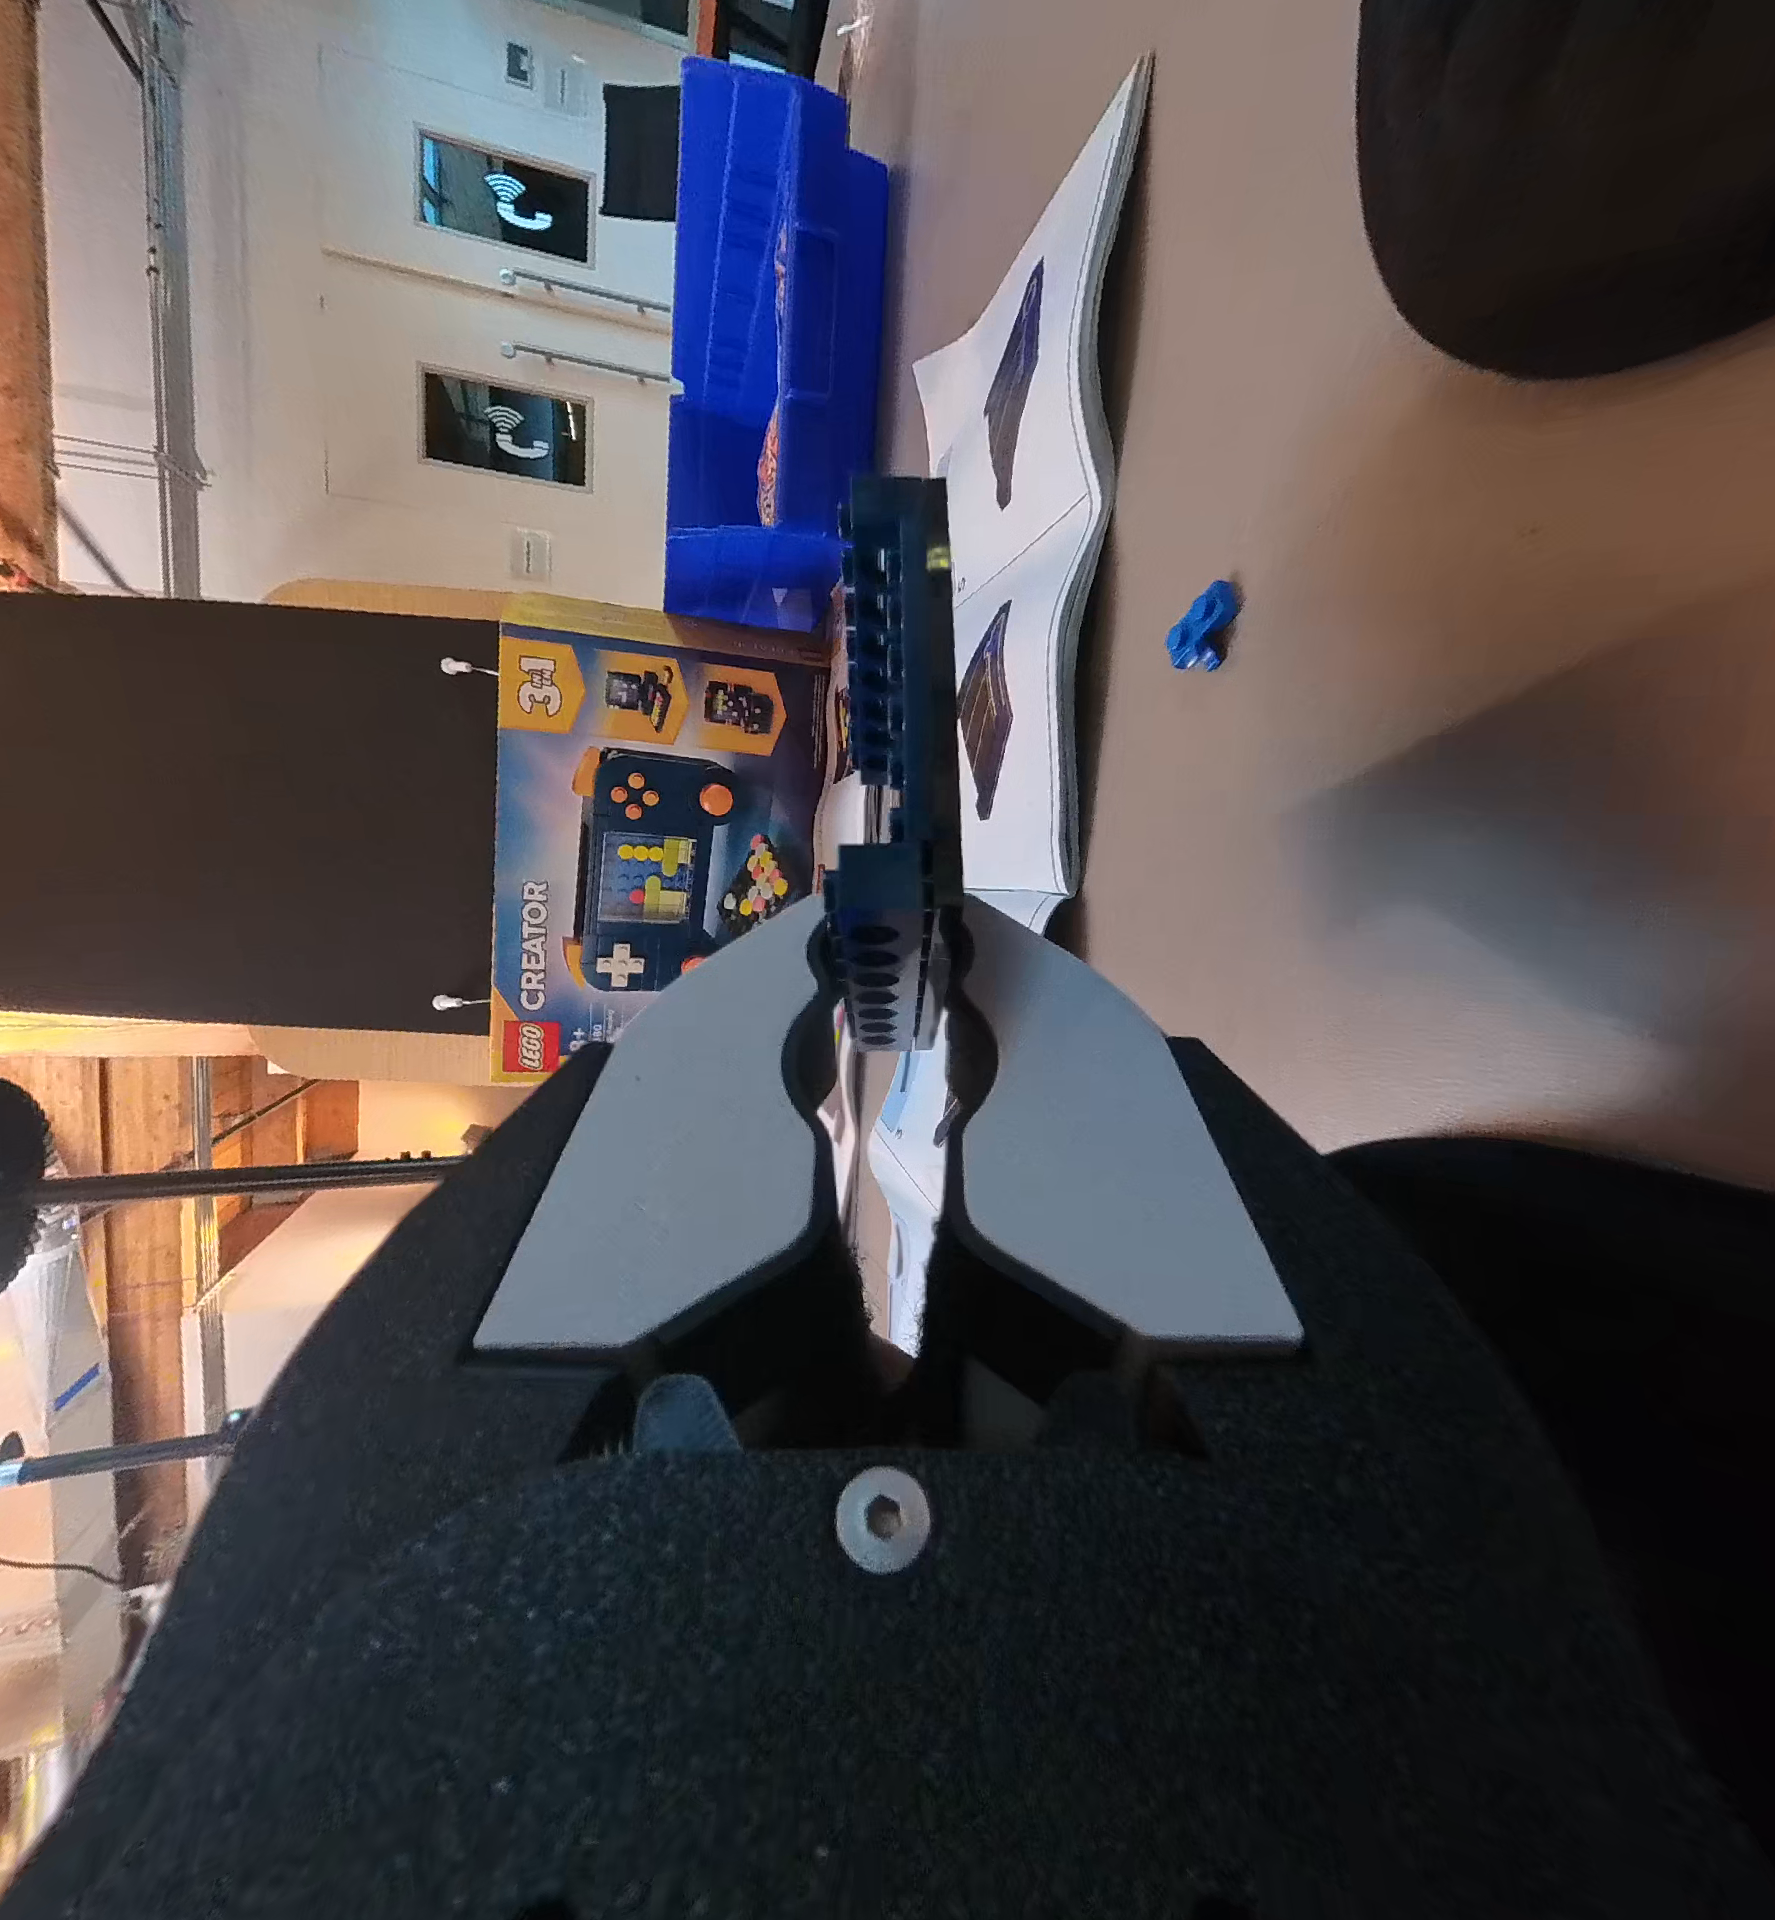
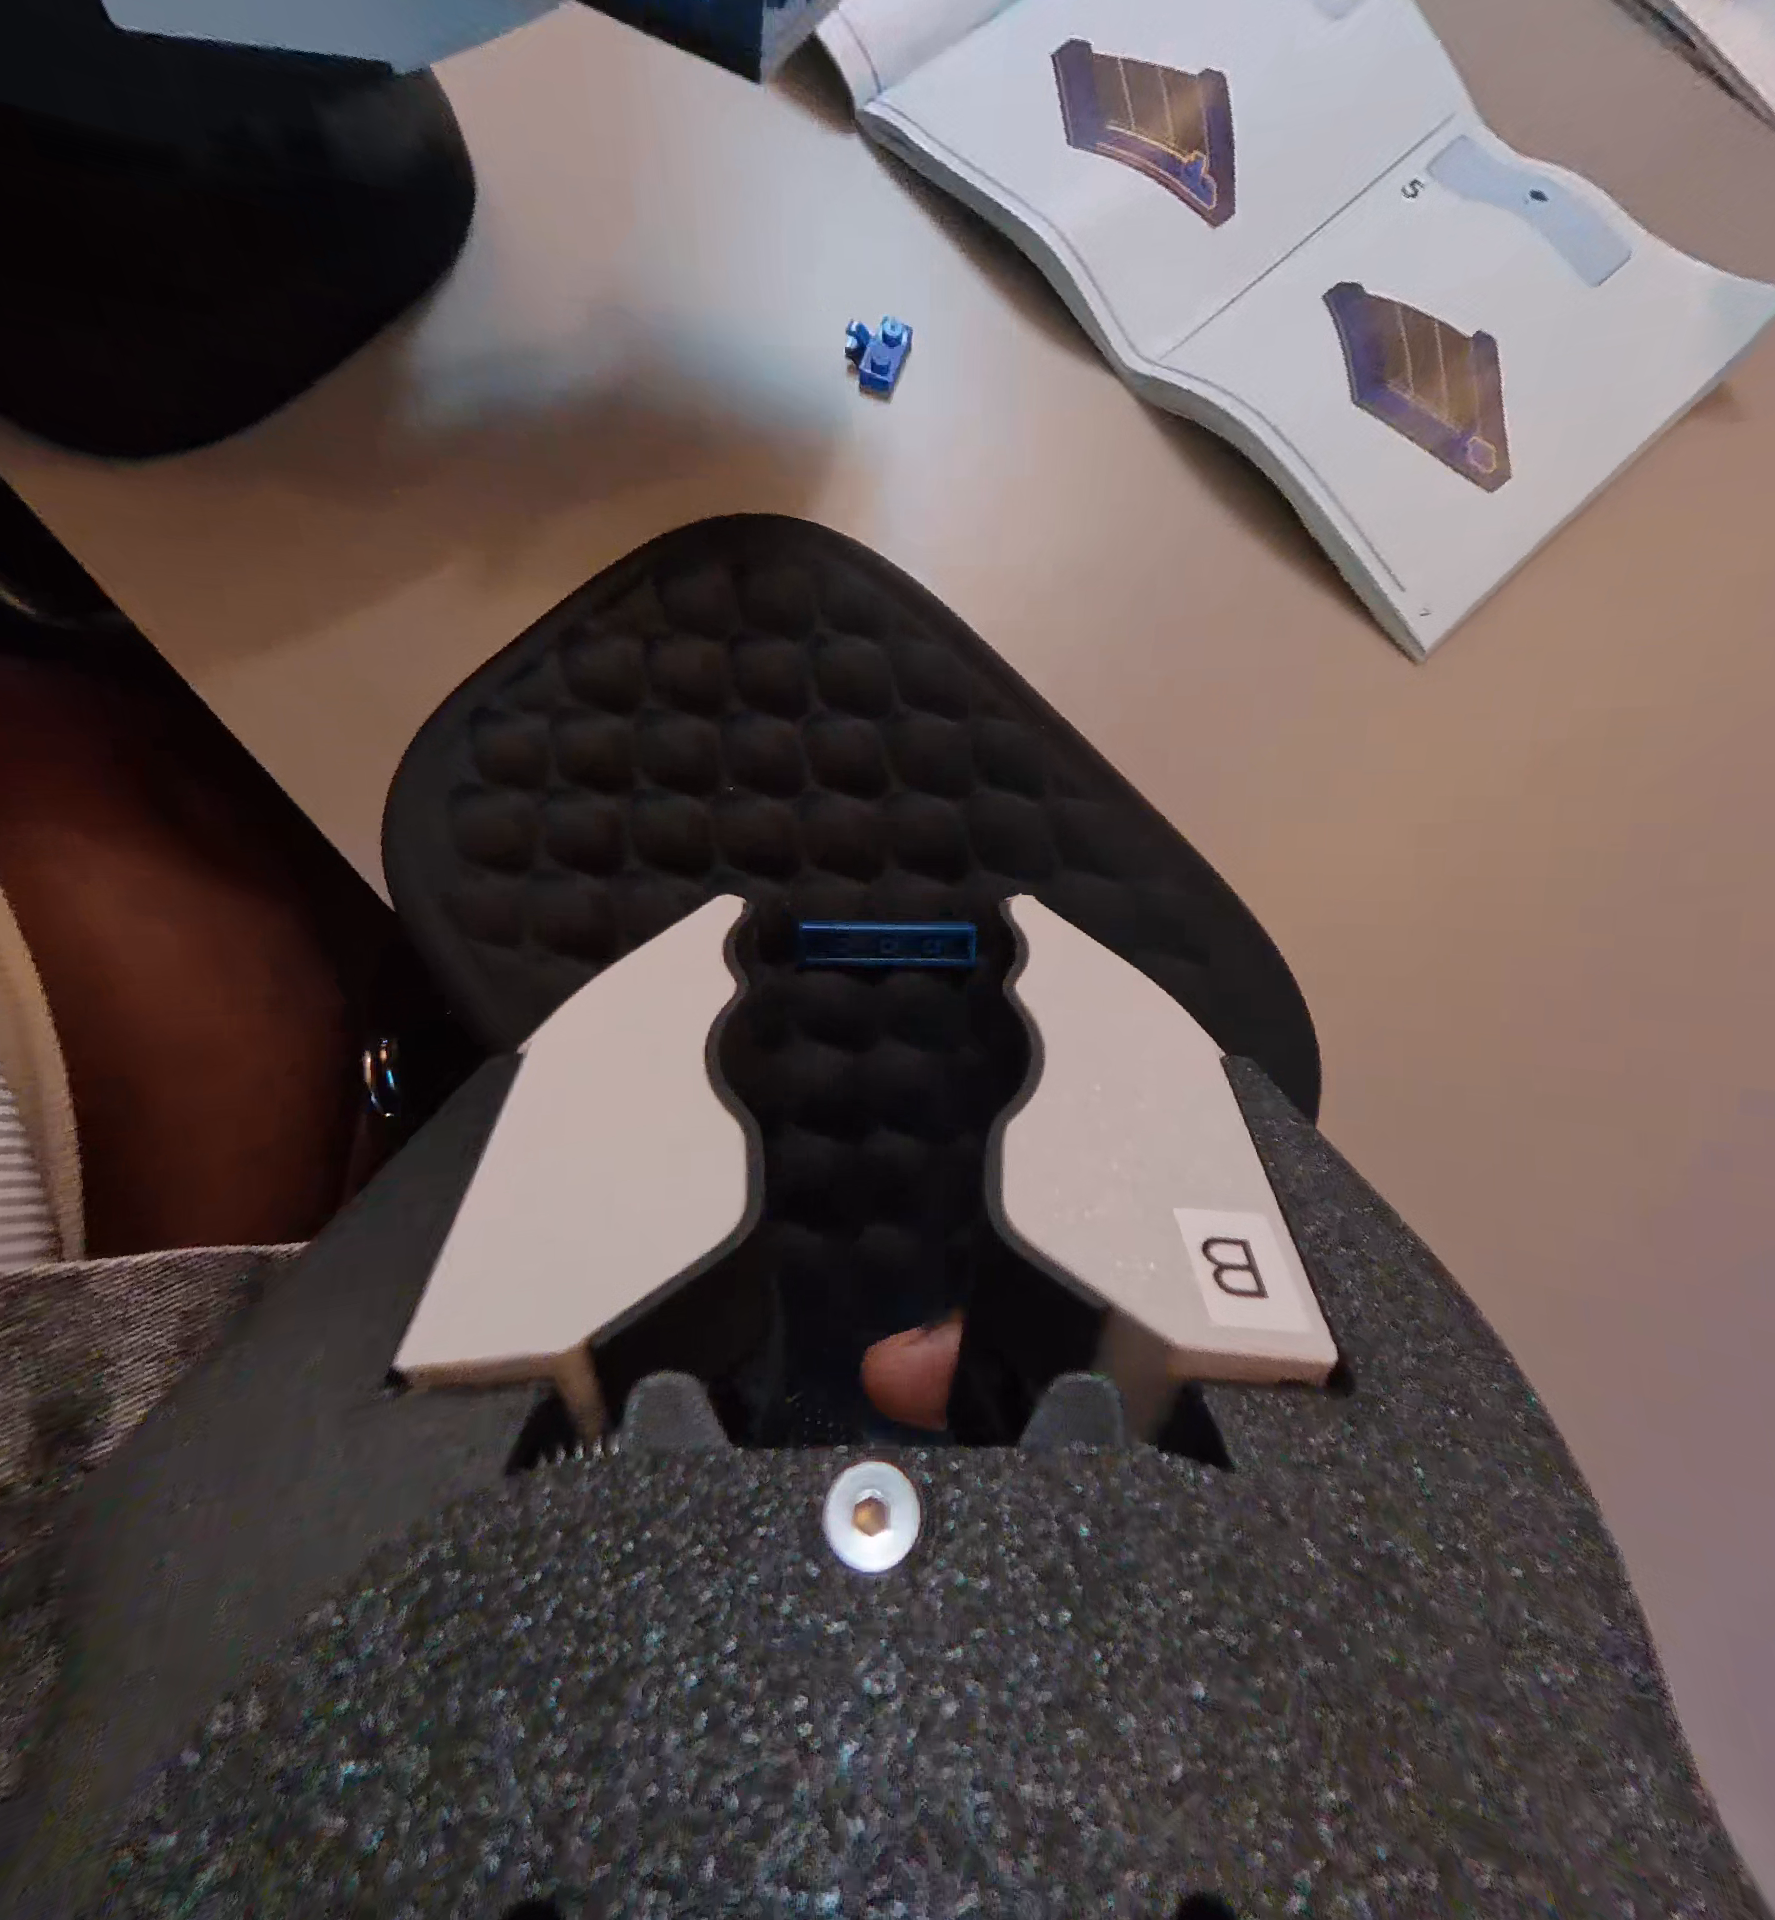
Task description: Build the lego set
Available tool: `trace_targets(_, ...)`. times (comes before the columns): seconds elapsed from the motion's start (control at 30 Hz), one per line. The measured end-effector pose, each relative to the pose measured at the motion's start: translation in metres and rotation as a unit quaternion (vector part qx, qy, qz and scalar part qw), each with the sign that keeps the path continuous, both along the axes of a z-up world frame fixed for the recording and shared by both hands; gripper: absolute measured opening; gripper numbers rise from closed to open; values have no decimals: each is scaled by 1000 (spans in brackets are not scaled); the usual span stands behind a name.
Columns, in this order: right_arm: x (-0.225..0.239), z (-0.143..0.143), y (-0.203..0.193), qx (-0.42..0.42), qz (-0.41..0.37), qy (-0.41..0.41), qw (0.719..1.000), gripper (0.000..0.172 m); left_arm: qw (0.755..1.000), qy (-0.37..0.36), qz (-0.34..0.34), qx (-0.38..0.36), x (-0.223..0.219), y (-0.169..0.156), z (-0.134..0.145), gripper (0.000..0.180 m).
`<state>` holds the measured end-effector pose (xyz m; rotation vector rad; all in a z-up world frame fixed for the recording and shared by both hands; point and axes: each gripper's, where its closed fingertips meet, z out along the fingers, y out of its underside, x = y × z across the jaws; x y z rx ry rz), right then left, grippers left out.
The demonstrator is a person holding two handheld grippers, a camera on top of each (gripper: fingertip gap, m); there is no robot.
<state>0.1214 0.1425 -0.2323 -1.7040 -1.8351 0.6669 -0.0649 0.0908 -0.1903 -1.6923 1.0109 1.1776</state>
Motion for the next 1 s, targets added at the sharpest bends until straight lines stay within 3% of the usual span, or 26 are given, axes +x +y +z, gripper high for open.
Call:
trace_targets(0.1, 2, 3, 5, 14, -11, 19, 1000, 32, 1000, 1, -2, 0, 0, 0, 0, 16)
trace_targets(0.33, 22, 7, 9, 43, 0, 74, 996, 32, 1000, 2, 3, 4, -2, -1, 1, 16)
trace_targets(0.47, 30, 4, 9, 19, -12, 88, 996, 32, 1000, 2, 2, 3, -2, -1, 0, 16)
trace_targets(0.73, 33, 0, 7, -28, -7, 53, 998, 38, 1000, -2, -1, 2, -2, -1, -1, 16)
trace_targets(1.0, 29, 5, 8, -18, -5, 60, 998, 37, 1000, 4, -4, -3, -1, 0, -3, 16)
